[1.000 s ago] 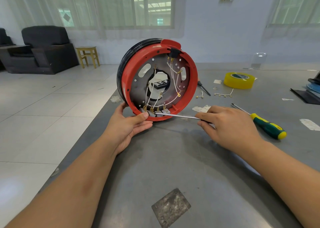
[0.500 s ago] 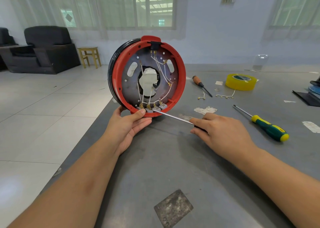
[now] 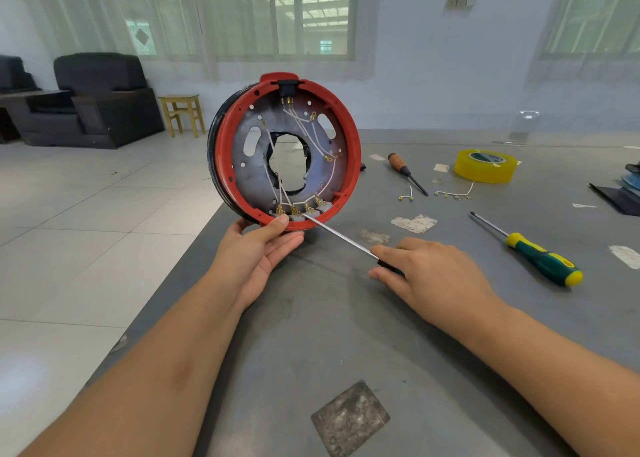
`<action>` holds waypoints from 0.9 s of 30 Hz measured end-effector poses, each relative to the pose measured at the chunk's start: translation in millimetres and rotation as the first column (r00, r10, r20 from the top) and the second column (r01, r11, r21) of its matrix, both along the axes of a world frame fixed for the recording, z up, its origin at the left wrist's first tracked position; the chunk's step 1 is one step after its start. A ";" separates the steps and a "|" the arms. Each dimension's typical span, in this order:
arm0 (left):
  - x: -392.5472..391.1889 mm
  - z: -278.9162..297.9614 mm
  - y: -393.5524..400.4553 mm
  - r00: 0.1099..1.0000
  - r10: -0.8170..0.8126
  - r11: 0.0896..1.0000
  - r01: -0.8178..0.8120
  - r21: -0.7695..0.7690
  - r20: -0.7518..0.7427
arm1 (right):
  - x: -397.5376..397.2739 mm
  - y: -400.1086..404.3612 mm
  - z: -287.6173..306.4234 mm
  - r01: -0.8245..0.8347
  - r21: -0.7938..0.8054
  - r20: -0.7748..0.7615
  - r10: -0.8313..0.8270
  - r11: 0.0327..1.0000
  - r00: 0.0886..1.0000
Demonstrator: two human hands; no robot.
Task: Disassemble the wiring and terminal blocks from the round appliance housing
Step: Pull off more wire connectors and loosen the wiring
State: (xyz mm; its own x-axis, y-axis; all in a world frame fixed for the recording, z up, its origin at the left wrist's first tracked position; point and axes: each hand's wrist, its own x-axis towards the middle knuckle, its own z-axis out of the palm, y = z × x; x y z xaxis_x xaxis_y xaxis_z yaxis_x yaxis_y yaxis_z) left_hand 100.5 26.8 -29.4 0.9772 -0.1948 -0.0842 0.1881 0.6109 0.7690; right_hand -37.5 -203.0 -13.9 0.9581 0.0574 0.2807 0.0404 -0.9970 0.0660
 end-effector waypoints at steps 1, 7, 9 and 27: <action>0.0 0.0 -0.1 1.000 -0.001 1.000 0.001 0.002 0.002 | -0.3 0.2 0.0 -0.001 0.007 -0.002 0.001 1.000 1.000; -0.4 1.0 -0.2 1.000 -0.003 1.000 0.003 0.002 -0.003 | -1.2 2.6 -0.3 -0.031 0.080 0.022 0.029 0.996 0.999; -0.2 1.1 0.1 1.000 -0.004 1.000 0.004 0.000 -0.004 | -1.2 2.5 -0.5 -0.038 0.130 0.027 0.035 0.991 0.999; 1.5 0.9 0.9 1.000 -0.012 1.000 0.011 -0.014 -0.018 | 6.0 -64.3 3.3 0.358 0.077 0.159 -0.366 0.931 0.917</action>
